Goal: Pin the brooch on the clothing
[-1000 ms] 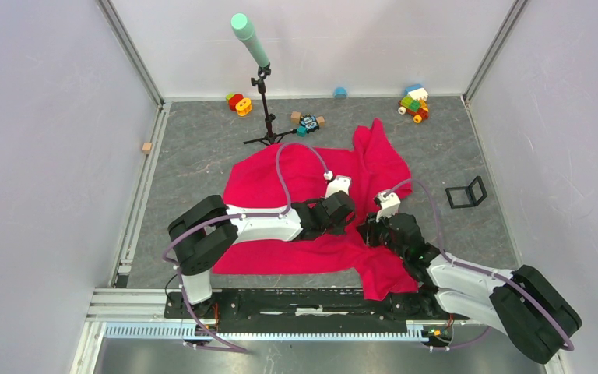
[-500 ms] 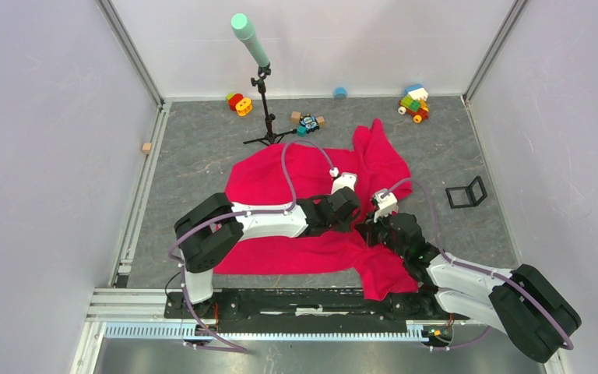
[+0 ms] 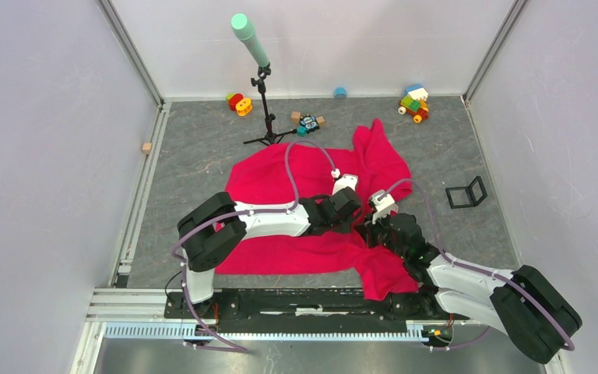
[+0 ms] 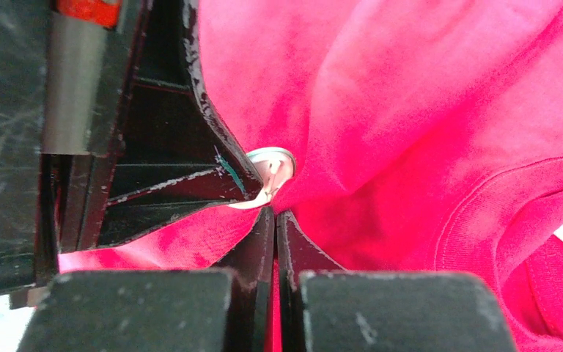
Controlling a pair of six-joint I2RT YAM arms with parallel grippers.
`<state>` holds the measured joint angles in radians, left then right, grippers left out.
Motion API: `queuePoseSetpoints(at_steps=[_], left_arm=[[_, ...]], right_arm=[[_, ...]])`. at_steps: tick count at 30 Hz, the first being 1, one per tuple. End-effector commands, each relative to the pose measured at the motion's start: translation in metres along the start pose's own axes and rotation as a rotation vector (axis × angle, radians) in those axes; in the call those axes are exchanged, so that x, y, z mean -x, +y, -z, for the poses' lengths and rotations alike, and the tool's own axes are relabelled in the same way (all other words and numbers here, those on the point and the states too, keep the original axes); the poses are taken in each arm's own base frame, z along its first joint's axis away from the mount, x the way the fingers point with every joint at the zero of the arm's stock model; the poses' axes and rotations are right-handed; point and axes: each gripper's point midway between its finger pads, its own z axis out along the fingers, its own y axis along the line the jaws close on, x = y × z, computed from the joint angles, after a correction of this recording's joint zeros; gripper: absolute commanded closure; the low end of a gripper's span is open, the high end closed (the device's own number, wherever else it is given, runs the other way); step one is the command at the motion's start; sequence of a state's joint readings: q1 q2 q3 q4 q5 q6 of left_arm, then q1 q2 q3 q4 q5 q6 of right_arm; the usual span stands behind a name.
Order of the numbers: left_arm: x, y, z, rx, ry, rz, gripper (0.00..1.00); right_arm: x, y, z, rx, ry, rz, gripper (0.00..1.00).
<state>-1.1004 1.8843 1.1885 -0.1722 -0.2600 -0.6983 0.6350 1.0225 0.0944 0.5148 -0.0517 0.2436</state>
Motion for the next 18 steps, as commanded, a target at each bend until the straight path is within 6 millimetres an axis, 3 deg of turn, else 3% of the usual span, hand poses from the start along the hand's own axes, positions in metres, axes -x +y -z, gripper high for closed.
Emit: queuePoseSetpoints(at_steps=[1,7,18], left_arm=[[0.008,-0.004,-0.002,0.002,0.005,-0.032,0.98],[0.008,-0.011,-0.004,-0.025,0.015,-0.042,0.98],[0.020,-0.020,0.005,-0.107,-0.076,-0.004,0.98]], right_arm=[[0.014,0.002,0.000,0.011,-0.050,0.054,1.00],[0.012,0.013,0.000,0.081,-0.046,0.082,1.00],[-0.018,0.018,-0.008,0.122,0.075,0.088,1.00]])
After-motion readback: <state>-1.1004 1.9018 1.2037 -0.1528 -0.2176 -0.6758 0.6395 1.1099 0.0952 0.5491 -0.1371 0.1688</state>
